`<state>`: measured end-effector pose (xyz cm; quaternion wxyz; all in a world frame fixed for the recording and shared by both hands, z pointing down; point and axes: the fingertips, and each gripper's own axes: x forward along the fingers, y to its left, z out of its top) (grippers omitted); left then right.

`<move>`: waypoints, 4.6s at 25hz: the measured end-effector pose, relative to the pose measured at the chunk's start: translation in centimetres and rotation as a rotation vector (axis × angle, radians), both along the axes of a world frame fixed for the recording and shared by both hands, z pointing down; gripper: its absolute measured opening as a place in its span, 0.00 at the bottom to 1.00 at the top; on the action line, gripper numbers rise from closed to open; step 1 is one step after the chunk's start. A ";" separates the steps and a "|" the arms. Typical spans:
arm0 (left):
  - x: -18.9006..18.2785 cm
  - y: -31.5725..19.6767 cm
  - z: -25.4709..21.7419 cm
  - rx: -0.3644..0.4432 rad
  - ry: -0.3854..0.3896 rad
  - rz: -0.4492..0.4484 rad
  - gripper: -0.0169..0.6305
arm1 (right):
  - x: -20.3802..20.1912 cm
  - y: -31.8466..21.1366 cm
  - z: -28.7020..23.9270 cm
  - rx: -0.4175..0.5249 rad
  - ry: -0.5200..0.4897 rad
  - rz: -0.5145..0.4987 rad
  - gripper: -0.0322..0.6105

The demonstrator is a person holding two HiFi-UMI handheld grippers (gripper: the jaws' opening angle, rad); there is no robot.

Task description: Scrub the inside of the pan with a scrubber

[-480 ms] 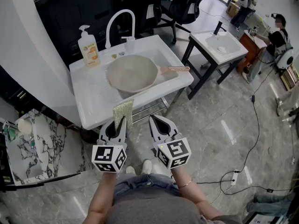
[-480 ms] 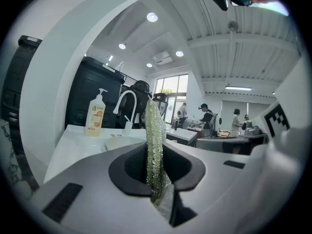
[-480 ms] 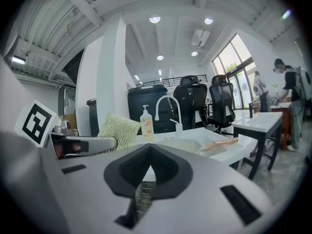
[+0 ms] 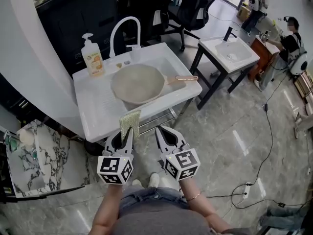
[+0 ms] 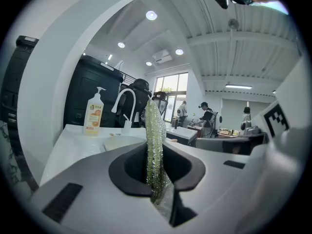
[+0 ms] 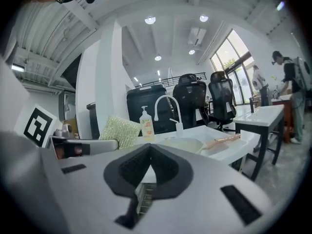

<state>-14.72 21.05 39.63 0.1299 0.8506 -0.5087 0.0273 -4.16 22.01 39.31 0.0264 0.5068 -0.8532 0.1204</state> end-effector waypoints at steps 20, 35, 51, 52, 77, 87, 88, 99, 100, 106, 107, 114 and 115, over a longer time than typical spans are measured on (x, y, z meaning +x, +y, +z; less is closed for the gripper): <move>0.9 -5.2 -0.8 -0.005 -0.010 -0.060 0.13 | 5.1 -3.2 1.4 -0.050 -0.040 0.069 0.07; 2.7 -22.7 0.2 -0.063 -0.002 0.043 0.13 | 6.7 -20.0 2.5 -0.096 0.000 0.151 0.07; 3.6 -31.0 2.7 -0.156 0.030 0.130 0.13 | 8.0 -28.5 4.8 -0.189 0.049 0.229 0.07; 3.8 -31.2 2.9 -0.163 0.030 0.129 0.13 | 8.3 -28.7 4.9 -0.193 0.050 0.230 0.07; 15.5 -30.3 14.7 -0.486 -0.087 0.587 0.13 | 15.0 -34.2 7.8 -0.268 0.012 0.238 0.07; 16.1 -33.1 18.4 -0.552 -0.085 0.499 0.13 | 15.4 -35.3 8.5 -0.287 0.001 0.238 0.07; 16.1 -33.3 18.6 -0.556 -0.092 0.490 0.13 | 15.4 -35.4 8.6 -0.290 0.001 0.237 0.07; 13.9 -36.8 22.1 -0.613 -0.225 0.314 0.13 | 15.2 -36.4 9.2 -0.304 0.006 0.215 0.07; 13.6 -37.3 22.3 -0.615 -0.231 0.299 0.13 | 15.2 -36.5 9.2 -0.304 0.007 0.212 0.07; 11.7 -39.7 22.8 -0.603 -0.277 0.217 0.13 | 14.8 -36.9 9.0 -0.302 0.011 0.198 0.07; 11.4 -40.2 22.8 -0.598 -0.286 0.202 0.13 | 14.7 -36.9 9.0 -0.302 0.012 0.196 0.07; 6.6 -43.1 22.3 -0.581 -0.362 -0.009 0.13 | 14.1 -36.9 8.8 -0.300 0.016 0.183 0.07; 5.4 -43.4 22.2 -0.586 -0.372 -0.054 0.13 | 14.0 -36.9 8.7 -0.297 0.015 0.180 0.07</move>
